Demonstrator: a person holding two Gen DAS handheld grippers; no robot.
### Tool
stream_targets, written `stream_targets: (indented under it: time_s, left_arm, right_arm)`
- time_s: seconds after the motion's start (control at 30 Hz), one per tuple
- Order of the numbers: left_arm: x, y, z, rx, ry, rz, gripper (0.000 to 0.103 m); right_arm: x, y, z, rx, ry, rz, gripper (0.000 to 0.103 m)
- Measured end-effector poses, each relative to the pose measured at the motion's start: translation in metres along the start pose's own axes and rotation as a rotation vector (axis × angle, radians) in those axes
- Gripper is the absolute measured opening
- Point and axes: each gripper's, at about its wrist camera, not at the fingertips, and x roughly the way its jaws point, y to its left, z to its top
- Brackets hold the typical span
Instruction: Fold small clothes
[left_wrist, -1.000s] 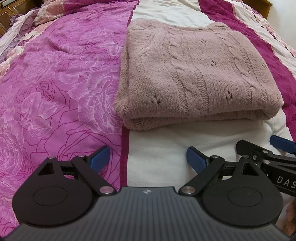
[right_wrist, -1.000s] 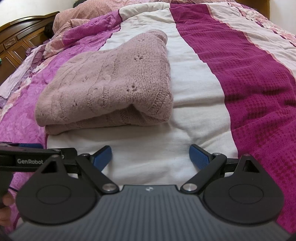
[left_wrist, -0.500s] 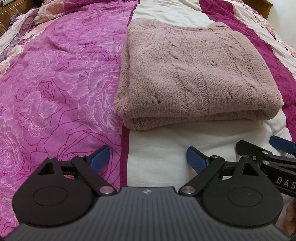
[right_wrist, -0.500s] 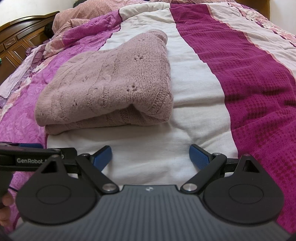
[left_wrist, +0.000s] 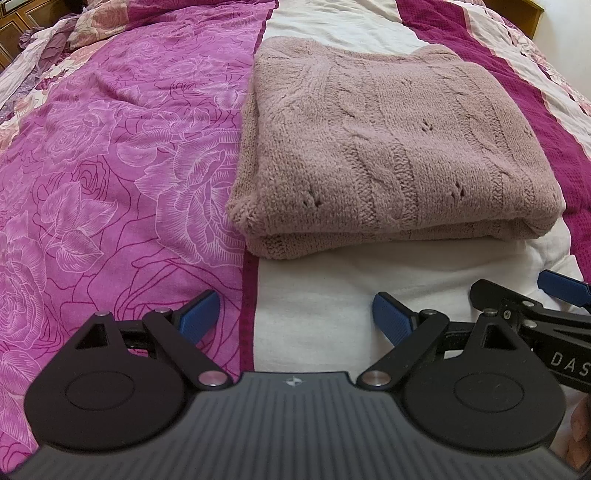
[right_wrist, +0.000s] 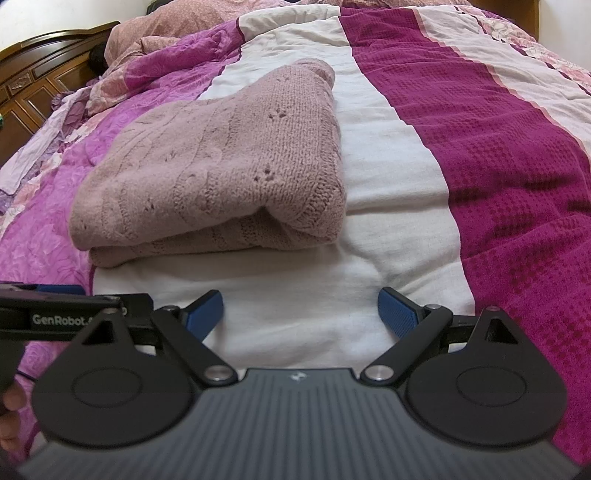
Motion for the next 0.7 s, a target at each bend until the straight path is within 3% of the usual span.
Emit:
stream_targets:
  time_s: [0.7]
  left_arm:
    - [0.0004, -0.0003, -0.0006, 0.001, -0.002, 0.0, 0.094]
  right_arm:
    - [0.0006, -0.0005, 0.0004, -0.005, 0.001, -0.004, 0.094]
